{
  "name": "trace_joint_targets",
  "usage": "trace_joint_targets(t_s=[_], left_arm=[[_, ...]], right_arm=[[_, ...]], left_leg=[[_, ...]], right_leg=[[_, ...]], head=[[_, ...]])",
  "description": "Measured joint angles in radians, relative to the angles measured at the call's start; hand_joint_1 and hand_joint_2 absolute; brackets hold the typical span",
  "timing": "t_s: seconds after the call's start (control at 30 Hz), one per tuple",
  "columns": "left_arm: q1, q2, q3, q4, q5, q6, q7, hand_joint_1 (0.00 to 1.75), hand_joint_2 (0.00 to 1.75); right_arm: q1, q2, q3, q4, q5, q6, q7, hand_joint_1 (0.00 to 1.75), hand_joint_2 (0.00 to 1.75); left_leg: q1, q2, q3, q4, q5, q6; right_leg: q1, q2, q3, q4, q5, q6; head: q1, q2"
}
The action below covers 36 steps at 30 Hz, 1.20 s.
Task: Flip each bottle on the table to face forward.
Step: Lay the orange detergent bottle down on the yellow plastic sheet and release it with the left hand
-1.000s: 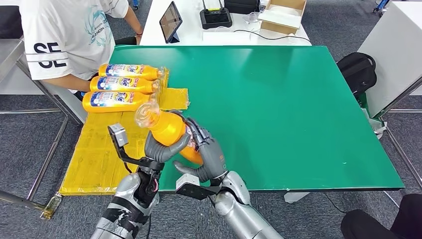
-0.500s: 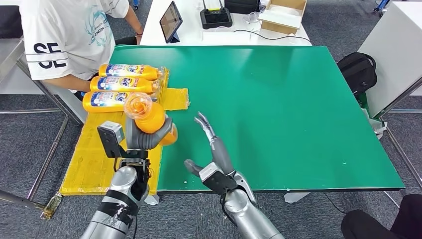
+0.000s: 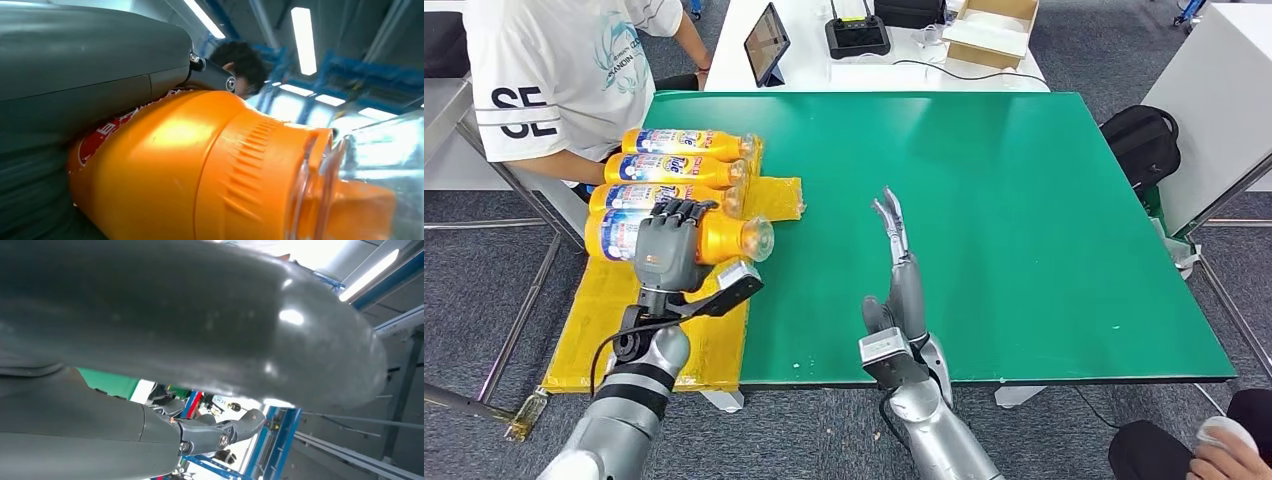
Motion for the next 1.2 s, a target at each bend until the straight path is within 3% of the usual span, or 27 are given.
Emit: trace_joint_targets(t_s=[0.23, 0.43, 0.73, 0.87, 0.93, 1.07, 1.2], left_arm=[[-0.097, 0.064, 0.023, 0.215, -0.157, -0.008, 0.149, 1.75, 1.75], [-0.174, 0.114, -0.004, 0.405, -0.161, -0.135, 0.174, 1.75, 1.75], [-0.219, 0.15, -0.026, 0.512, -0.137, -0.306, 0.206, 1.75, 1.75], [-0.237, 0.156, -0.023, 0.529, -0.09, -0.357, 0.203, 0.0, 1.75], [-0.242, 0.157, -0.019, 0.534, -0.069, -0.378, 0.203, 0.0, 1.75], [-0.255, 0.157, 0.004, 0.539, -0.003, -0.434, 0.181, 0.0, 0.0], [-0.258, 0.155, 0.036, 0.54, 0.076, -0.497, 0.118, 0.0, 0.0]], right_arm=[[-0.008, 0.0, 0.025, -0.001, -0.001, -0.001, -0.009, 0.0, 0.0], [-0.013, 0.0, 0.042, 0.0, 0.003, 0.01, -0.006, 0.0, 0.0], [-0.016, 0.0, 0.056, 0.0, 0.013, 0.017, 0.009, 0.0, 0.0], [-0.016, 0.0, 0.058, 0.0, 0.016, 0.018, 0.014, 0.0, 0.0], [-0.016, 0.0, 0.058, 0.0, 0.016, 0.018, 0.016, 0.0, 0.0], [-0.016, 0.0, 0.058, 0.0, 0.016, 0.018, 0.027, 0.0, 0.0], [-0.017, 0.0, 0.058, 0.005, 0.011, 0.024, 0.035, 0.0, 0.0]], left_leg=[[0.0, 0.0, 0.0, 0.0, 0.0, 0.0], [0.0, 0.0, 0.0, 0.0, 0.0, 0.0], [0.0, 0.0, 0.0, 0.0, 0.0, 0.0], [0.0, 0.0, 0.0, 0.0, 0.0, 0.0], [0.0, -0.001, 0.0, 0.0, 0.0, -0.001], [0.0, -0.001, 0.001, 0.0, 0.001, -0.001], [0.0, -0.001, 0.001, 0.0, 0.001, -0.001]], right_leg=[[0.0, 0.0, 0.0, 0.001, 0.0, 0.0], [0.0, 0.0, 0.0, 0.001, 0.0, 0.0], [0.0, 0.0, 0.0, 0.001, 0.0, 0.0], [0.0, 0.0, 0.0, 0.001, 0.0, 0.0], [0.0, 0.0, 0.0, 0.001, 0.0, 0.0], [0.0, 0.0, 0.001, 0.001, 0.0, 0.0], [0.0, 0.0, 0.001, 0.001, 0.0, 0.0]], head=[[0.0, 0.0], [0.0, 0.0], [0.0, 0.0], [0.0, 0.0], [0.0, 0.0], [0.0, 0.0], [0.0, 0.0]])
